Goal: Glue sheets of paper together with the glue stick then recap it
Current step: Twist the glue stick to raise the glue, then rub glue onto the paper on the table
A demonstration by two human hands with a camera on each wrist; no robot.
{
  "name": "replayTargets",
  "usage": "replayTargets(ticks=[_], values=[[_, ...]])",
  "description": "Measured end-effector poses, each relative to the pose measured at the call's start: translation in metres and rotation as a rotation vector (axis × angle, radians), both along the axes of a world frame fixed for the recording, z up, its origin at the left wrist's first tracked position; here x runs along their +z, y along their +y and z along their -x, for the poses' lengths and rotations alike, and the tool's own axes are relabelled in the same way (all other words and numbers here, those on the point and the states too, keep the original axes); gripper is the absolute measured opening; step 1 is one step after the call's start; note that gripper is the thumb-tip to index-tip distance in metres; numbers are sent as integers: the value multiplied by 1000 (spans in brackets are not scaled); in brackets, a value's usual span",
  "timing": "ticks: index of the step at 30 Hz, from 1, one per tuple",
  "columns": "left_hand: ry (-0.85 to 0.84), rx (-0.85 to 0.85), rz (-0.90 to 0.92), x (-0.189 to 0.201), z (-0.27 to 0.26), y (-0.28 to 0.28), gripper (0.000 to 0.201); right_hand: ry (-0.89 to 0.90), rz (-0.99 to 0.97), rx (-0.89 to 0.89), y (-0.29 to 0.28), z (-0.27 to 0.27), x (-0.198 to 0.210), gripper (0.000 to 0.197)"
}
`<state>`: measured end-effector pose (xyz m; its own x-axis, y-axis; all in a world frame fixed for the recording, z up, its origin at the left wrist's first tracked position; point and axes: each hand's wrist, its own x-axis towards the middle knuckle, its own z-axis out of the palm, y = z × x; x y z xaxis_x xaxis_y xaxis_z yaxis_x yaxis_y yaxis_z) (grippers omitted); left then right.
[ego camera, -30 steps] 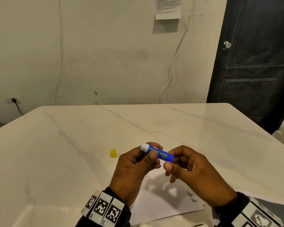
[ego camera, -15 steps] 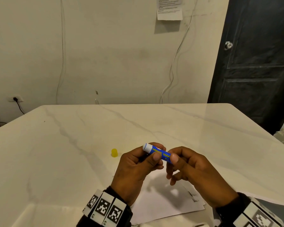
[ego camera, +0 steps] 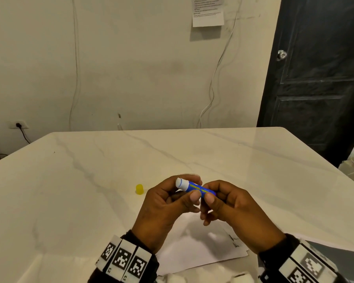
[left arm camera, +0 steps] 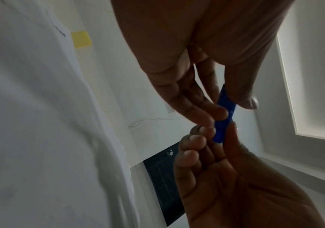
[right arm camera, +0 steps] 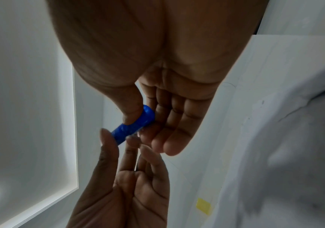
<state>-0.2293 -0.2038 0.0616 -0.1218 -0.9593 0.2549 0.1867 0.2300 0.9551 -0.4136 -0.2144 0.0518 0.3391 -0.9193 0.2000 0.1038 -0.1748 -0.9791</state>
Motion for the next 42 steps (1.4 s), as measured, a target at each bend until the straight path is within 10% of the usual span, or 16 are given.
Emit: replayTargets(ticks=[4,16,28,42], values=[[-38,33,-27,14,-4,6,75,-113,-61,-20,-3,4,2,31],[-674,254,-181,36,-85,11,29,-231,-47,-98,-1,12,14,23],[-1437,85,-320,7,-91,-22,50,-230,-146,-100,8,9,22,34],[-1273,138,-402,-14,-95,-16,39,3,-47,95,18,-39,64,19]])
